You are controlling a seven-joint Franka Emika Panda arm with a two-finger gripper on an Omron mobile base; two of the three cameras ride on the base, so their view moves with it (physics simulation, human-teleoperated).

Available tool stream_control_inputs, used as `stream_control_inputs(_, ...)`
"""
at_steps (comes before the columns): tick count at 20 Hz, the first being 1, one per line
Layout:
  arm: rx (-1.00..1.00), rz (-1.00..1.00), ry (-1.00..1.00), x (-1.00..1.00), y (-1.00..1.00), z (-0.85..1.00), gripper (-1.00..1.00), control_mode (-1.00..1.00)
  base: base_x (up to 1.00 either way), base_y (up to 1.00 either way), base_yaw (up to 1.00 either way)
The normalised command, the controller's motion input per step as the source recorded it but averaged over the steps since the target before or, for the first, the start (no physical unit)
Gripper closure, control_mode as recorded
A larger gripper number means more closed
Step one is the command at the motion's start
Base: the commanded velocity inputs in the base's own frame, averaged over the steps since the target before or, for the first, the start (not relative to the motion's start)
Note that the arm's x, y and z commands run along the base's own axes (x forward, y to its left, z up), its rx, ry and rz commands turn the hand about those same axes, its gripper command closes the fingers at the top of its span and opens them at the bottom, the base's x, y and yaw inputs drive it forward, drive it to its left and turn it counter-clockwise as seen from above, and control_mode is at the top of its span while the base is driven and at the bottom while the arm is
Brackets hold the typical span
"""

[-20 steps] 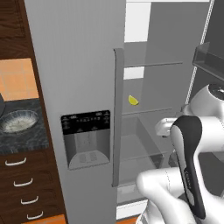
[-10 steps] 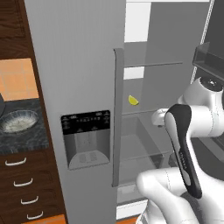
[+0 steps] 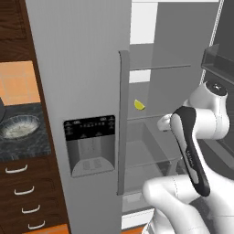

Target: Grab a lemon wedge from the fridge and one ice cube from the ice bowl, and put them in the glass of lemonade.

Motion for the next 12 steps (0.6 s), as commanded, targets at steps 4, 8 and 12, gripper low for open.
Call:
stream_control_inputs(4,-0.04,0.11,0.00,0.45,-0.09,-0.22,-1.00,-1.00,0.00,0.00,0.00)
stream_control_inputs(8,-0.06,0.03,-0.04,0.45,-0.07,-0.06,-1.00,-1.00,0.00,0.00,0.00)
stream_control_inputs(12,-0.01,0.01,-0.02,0.55,-0.06,-0.02,-1.00,-1.00,0.00,0.00,0.00)
